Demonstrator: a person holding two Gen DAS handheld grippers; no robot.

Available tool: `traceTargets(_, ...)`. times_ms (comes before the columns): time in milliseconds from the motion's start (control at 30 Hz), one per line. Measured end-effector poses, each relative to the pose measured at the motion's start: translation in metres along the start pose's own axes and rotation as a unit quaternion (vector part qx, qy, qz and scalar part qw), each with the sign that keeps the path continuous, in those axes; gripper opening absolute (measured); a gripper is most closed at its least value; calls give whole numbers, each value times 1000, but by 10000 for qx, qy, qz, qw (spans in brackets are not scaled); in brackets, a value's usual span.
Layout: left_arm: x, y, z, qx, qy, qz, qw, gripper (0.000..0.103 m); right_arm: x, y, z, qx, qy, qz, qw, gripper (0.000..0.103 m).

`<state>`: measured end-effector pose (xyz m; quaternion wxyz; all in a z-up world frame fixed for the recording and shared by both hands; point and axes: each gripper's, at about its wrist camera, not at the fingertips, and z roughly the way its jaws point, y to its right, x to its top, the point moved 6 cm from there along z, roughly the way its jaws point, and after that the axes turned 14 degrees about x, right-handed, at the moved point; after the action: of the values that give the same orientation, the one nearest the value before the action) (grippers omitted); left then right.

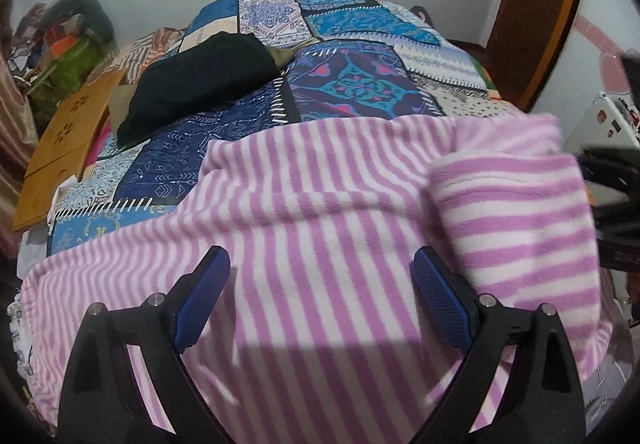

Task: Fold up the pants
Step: 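Open the right gripper and lay the pants leg on the pants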

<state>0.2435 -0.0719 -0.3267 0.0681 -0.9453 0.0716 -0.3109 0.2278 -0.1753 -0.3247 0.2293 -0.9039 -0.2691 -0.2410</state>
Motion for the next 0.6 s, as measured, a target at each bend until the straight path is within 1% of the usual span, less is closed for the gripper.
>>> traceTargets(67,-1,-6,-7,-119,37,-163,9998,94,14,-9,8,64,-13,-163,9998,40)
traceTargets(167,-4,-20,-21,-271,114,-396,9988,94,42,-20,22,343,40,-281,9990,40)
traceTargets(233,-7,-29,-30,-221,180,-429,9987,94,56,-32,34,610,46,-330,9976,40)
traceTargets(300,-11,-38,-36,-208,197,-492,9984,94,65,-47,46,890,-52,-391,9953,40)
traceTargets(333,-14,-43,-38,-193,195,-545,9981,94,66,-53,51,929,-90,-432,9947,40)
traceTargets(467,-24,-69,-47,-4,235,-806,9965,94,65,-64,49,711,-30,-631,9955,40)
traceTargets(600,-33,-86,-49,73,181,-939,9954,94,55,-58,22,581,159,-524,9968,41)
